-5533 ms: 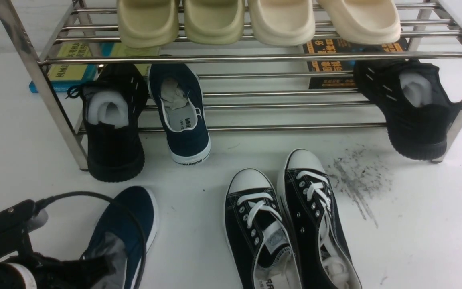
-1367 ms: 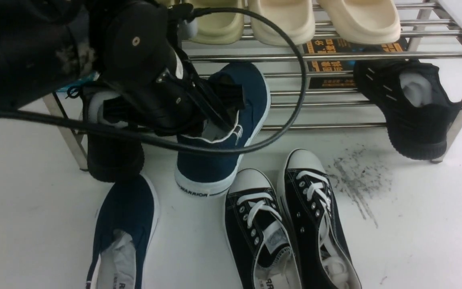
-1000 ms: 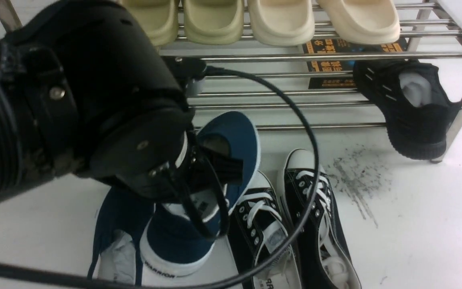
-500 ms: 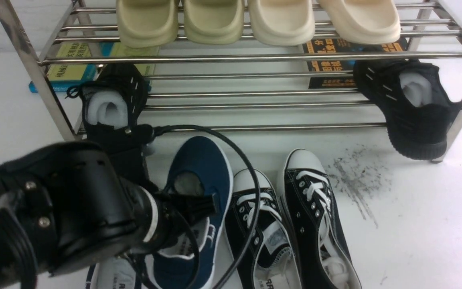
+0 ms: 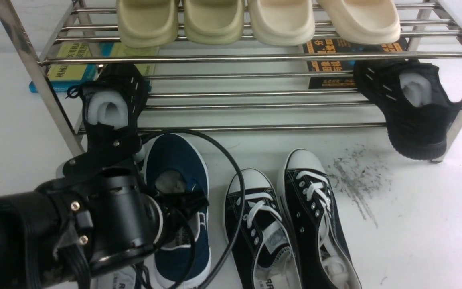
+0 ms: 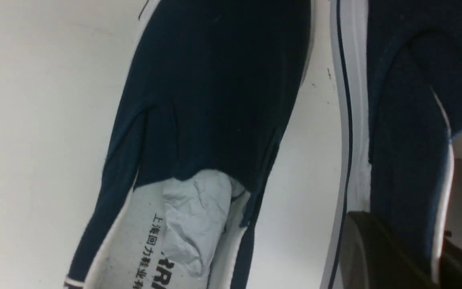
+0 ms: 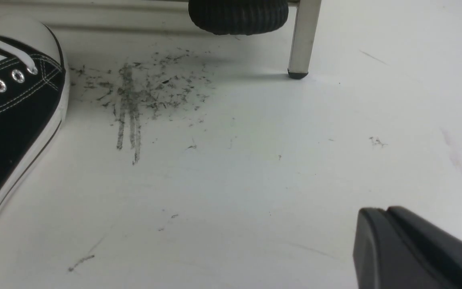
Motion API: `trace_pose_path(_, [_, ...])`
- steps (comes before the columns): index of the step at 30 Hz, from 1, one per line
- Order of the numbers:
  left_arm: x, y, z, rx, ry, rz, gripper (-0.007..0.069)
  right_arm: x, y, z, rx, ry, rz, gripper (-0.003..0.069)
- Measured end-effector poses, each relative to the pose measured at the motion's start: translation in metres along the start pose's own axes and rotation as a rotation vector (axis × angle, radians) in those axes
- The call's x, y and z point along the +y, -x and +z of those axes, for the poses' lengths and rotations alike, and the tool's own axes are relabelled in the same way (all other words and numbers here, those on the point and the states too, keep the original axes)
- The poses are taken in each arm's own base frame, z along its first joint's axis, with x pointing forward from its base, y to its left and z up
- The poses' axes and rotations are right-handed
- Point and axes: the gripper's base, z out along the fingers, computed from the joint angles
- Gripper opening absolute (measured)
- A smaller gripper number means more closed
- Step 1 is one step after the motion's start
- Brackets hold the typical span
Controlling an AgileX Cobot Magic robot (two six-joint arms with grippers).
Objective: Take the shoes off the shelf with your hand on the white table.
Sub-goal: 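Set the held shoe down on the floor in front of the rack with the left gripper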
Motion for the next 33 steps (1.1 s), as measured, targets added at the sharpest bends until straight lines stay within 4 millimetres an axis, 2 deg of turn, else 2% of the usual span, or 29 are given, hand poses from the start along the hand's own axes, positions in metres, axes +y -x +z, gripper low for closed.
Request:
trace_pose_path(5, [0.0, -0.003, 0.001, 0.026, 0.007, 0.015, 0.0032, 0.0, 0.0, 0.0, 0.0, 0.0, 0.0, 0.0037])
trace_pose_path(16, [-0.002, -0.015, 0.023, 0.089, 0.077, 0.086, 0.0035, 0.0, 0.0, 0.0, 0.0, 0.0, 0.0, 0.0037])
trace_pose_path(23, [-0.003, -0.017, 0.024, 0.102, 0.077, 0.105, 0.0057, 0.0, 0.0, 0.0, 0.0, 0.0, 0.0, 0.0037])
trace_pose_path(25, [-0.003, -0.017, 0.024, 0.109, 0.075, 0.121, 0.0081, 0.0, 0.0, 0.0, 0.0, 0.0, 0.0, 0.0037])
trace_pose_path(33, [-0.008, -0.019, 0.02, 0.165, 0.049, 0.144, 0.0293, 0.0, 0.0, 0.0, 0.0, 0.0, 0.0, 0.0037])
